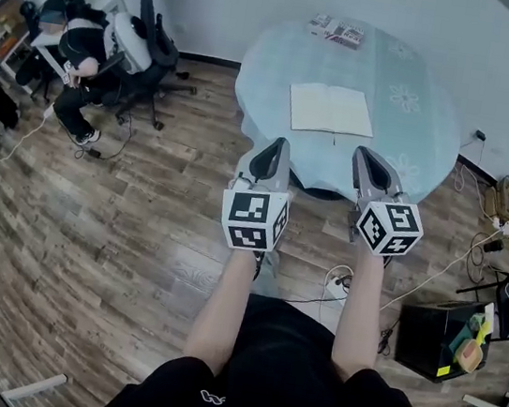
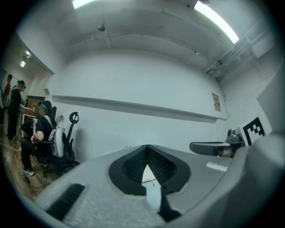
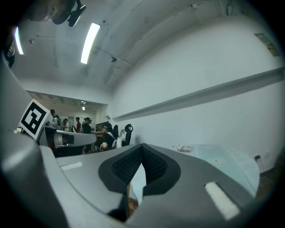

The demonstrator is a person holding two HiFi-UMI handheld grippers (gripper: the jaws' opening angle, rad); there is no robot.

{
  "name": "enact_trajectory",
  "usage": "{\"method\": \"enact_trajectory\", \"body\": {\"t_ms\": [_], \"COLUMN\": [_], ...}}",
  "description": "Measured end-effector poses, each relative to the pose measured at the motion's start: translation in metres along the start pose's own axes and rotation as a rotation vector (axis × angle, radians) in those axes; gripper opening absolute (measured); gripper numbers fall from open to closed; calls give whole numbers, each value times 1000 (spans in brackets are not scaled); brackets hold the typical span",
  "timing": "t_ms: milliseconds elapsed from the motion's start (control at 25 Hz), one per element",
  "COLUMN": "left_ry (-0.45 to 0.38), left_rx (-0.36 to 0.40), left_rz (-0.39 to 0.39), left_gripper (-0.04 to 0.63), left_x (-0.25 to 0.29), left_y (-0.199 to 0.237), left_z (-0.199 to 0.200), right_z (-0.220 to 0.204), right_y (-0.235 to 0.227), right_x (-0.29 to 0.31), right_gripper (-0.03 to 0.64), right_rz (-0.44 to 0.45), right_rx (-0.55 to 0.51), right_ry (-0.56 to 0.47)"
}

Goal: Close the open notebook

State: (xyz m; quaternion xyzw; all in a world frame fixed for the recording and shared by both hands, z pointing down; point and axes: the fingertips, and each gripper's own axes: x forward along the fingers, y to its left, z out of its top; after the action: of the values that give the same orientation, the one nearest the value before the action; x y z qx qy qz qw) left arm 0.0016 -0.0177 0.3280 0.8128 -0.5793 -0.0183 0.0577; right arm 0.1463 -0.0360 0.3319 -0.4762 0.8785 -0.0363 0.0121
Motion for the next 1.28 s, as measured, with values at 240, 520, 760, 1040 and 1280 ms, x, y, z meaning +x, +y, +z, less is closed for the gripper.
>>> {"method": "enact_trajectory", "body": {"t_ms": [240,520,760,1040,1280], "left_ry": [84,185,256,316,348], "left_rx": [14,-35,-88,-143,-133], "left_rz": [-6,-7,-44,-24,6], "left_gripper": [3,3,3,3,3], "left_x": [99,205,255,283,297], "left_y": [49,114,131,148,158], "left_z": [-14,-45,-77,-105,-119], "right_z": [-19,-49,-76,-112,-161], "right_y": [-44,-89,-119,-136,-135], "right_x": [98,205,239,257,260], "right_gripper": [11,11,11,11,16], "right_rz": [-12,-28,-51,13,174], "right_rx": [41,66,40,-91,-308], "right_ry": [36,128,216,368,537]}}
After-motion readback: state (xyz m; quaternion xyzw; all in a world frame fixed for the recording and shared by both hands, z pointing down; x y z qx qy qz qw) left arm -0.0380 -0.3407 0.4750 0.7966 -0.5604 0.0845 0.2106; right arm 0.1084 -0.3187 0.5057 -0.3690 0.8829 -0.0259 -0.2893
